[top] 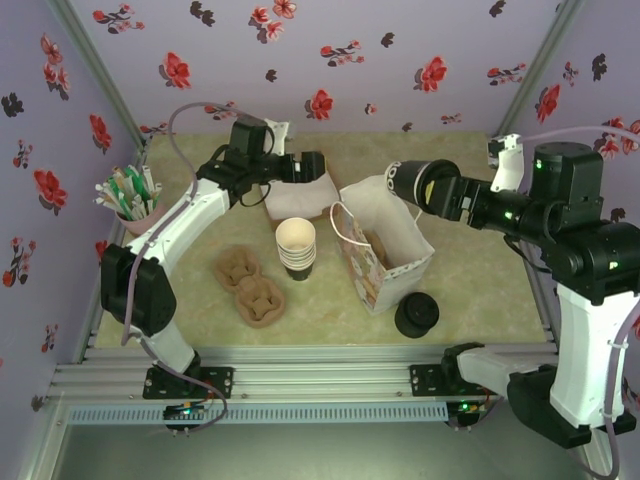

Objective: Pack the takeout coffee

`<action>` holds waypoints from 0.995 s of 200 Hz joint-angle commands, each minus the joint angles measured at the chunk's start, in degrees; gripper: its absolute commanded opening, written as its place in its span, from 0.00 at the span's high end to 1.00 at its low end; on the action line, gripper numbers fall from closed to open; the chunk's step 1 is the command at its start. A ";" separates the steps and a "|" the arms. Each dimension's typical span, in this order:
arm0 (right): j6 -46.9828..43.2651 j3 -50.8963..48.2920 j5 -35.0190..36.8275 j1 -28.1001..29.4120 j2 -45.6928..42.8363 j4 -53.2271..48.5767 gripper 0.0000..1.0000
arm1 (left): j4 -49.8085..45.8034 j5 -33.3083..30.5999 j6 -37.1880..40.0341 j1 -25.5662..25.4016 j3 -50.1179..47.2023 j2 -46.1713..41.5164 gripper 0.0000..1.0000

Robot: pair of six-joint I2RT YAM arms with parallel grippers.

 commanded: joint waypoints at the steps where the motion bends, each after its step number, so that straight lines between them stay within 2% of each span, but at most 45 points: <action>1: 0.67 -1.21 -1.94 0.57 0.06 1.12 0.31 | 0.67 0.96 0.42 -0.49 1.36 0.76 0.01; 32: -0.09 -3.67 -0.35 2.92 1.06 -2.15 0.31 | 0.41 0.98 0.66 -0.45 1.23 0.70 0.01; 107: 1.10 -5.60 16.77 18.03 6.67 -12.18 0.31 | -0.18 0.98 1.81 -0.45 0.82 0.48 0.01; 156: 1.45 -2.81 22.63 21.55 13.27 -19.29 0.31 | 0.13 0.96 2.26 -0.47 -0.17 -0.04 0.01; 199: 1.74 -0.26 24.32 23.60 18.51 -21.80 0.31 | 0.73 0.95 2.74 -0.34 -2.05 -1.58 0.01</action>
